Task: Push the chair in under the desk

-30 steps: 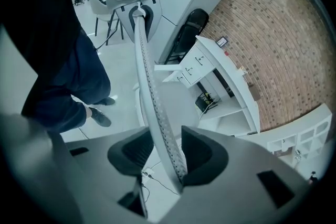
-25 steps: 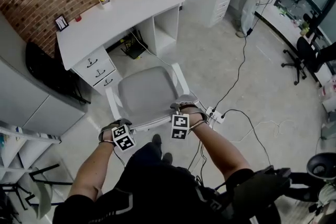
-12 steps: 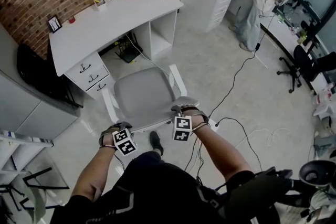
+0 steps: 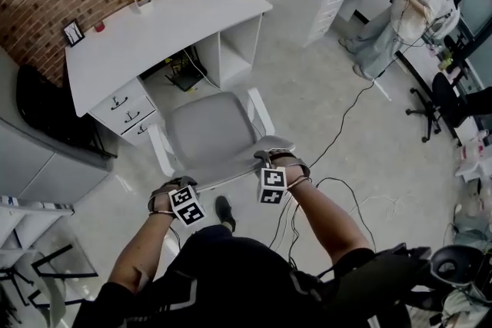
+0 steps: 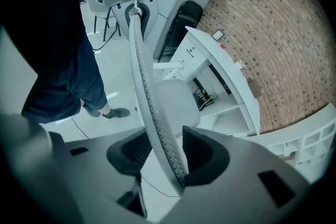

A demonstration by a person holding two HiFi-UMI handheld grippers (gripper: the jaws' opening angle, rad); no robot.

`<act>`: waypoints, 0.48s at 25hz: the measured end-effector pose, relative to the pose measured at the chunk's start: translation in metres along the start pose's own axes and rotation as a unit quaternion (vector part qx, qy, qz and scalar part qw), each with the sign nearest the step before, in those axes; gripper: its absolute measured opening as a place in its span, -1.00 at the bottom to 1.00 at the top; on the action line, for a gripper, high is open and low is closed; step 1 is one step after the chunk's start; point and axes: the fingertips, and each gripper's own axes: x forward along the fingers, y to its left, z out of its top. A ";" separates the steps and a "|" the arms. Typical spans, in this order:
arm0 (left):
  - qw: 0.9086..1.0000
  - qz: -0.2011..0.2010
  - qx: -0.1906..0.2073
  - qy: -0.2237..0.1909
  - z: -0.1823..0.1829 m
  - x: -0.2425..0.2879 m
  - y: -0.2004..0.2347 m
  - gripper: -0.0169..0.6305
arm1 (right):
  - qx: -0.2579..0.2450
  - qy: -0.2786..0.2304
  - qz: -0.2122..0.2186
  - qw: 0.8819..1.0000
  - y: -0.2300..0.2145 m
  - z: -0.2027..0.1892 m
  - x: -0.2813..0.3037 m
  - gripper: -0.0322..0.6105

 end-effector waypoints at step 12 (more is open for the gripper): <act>1.000 0.005 -0.018 0.001 0.018 0.013 0.054 -0.71 | -0.017 -0.004 0.003 1.000 -0.060 -0.006 0.027 -0.34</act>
